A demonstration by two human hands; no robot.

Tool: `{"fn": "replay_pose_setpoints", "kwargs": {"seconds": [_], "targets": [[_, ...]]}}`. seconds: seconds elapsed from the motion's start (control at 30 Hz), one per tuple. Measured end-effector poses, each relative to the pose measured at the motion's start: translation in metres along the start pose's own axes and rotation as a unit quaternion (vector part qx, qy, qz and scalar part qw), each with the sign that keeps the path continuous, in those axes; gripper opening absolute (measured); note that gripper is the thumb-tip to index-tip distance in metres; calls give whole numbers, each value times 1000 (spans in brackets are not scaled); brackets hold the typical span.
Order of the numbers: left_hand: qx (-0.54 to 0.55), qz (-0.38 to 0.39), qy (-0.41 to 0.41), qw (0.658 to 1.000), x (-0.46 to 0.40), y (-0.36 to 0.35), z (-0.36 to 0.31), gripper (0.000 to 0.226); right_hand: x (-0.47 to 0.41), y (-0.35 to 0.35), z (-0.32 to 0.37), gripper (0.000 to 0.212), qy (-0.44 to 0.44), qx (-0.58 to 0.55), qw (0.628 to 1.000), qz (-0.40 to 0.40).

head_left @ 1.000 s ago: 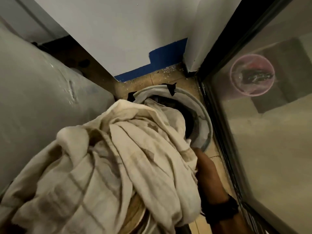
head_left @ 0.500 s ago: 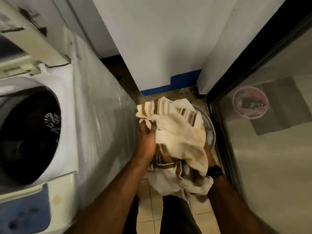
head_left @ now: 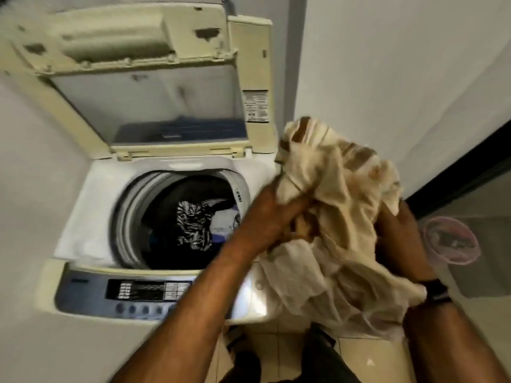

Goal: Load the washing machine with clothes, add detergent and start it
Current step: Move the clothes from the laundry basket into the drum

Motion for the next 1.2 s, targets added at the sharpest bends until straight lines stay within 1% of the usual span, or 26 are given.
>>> {"fn": "replay_pose_setpoints", "kwargs": {"seconds": [0.03, 0.07, 0.1, 0.13, 0.2, 0.23, 0.27, 0.33, 0.37, 0.4, 0.43, 0.5, 0.57, 0.63, 0.67, 0.7, 0.77, 0.83, 0.9, 0.93, 0.97, 1.0, 1.07, 1.1, 1.17, 1.2], "targets": [[-9, -32, -11, 999, 4, 34, -8, 8, 7, -15, 18, 37, 1, -13, 1000, 17], [-16, -62, -19, 998, 10, 68, -20, 9, 14, -29, 41, 38, 10, -45, 998, 32], [-17, -85, -17, 996, 17, 97, -22, 13, 23, -43, 65, 40, 37, -39, 998, 36], [6, -107, -13, 994, 24, 130, -20, 18, 29, -68, 78, 39, 25, -44, 997, 54], [-20, -149, 9, 989, 36, 186, -4, 34, 47, -124, 98, 38, 31, -20, 991, 125], [-81, -158, 29, 984, 43, 209, 6, 49, 51, -156, 101, 45, 60, 23, 987, 150], [-124, -165, 46, 977, 50, 224, 15, 57, 51, -185, 98, 55, 80, 112, 976, 170], [-167, -165, 81, 969, 65, 242, 41, 42, 59, -231, 81, 70, 109, 290, 924, 226], [-160, -148, 99, 971, 73, 243, 57, 37, 61, -243, 73, 73, 130, 341, 900, 237], [-143, -130, 132, 972, 82, 242, 75, 38, 65, -246, 69, 75, 143, 357, 891, 242], [-119, -109, 167, 973, 93, 235, 90, 44, 65, -241, 67, 78, 154, 351, 895, 229], [-101, -57, 202, 973, 106, 223, 118, 53, 53, -220, 60, 88, 171, 362, 903, 157], [-133, 21, 213, 968, 111, 207, 140, 57, 31, -194, 41, 104, 135, 416, 894, 94], [-182, 100, 212, 955, 114, 191, 153, 57, 12, -175, 12, 117, 65, 430, 897, 81], [-197, 112, 210, 951, 114, 188, 158, 55, 7, -171, -3, 118, 24, 410, 907, 93], [-216, 117, 203, 948, 111, 185, 158, 55, 6, -172, -15, 113, -17, 381, 918, 113], [-250, 115, 146, 950, 99, 179, 145, 71, 4, -175, -20, 85, -39, 342, 930, 128], [-250, 89, 77, 961, 84, 172, 124, 106, 6, -179, 10, 50, 13, 363, 927, 95], [-242, 69, 62, 966, 71, 167, 109, 133, 18, -189, 54, 34, 91, 352, 928, 76], [-229, 70, 46, 970, 63, 162, 99, 138, 30, -198, 79, 32, 148, 319, 932, 84], [-218, 70, 15, 973, 54, 155, 86, 135, 47, -207, 106, 31, 217, 283, 929, 97], [-211, 64, -25, 975, 45, 152, 75, 121, 65, -217, 129, 31, 286, 249, 918, 114], [-234, -4, -53, 971, 34, 170, 57, 74, 91, -226, 157, 33, 360, 190, 899, 159], [-242, -72, -51, 966, 34, 192, 51, 65, 95, -226, 164, 41, 359, 157, 901, 186], [-206, -194, -62, 957, 35, 236, 44, 65, 93, -218, 165, 66, 329, 103, 908, 236], [-203, -242, -70, 946, 36, 256, 44, 65, 87, -213, 156, 80, 320, 113, 912, 232]]}}
Point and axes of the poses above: each hand's wrist, its own x-axis away from the middle knuckle, its own y-axis out of the back of the hand, z = x × y, the point moved 10 cm from there along -x, towards the middle knuckle, and after that the axes turned 14 degrees about -y, right-handed, at the moved point
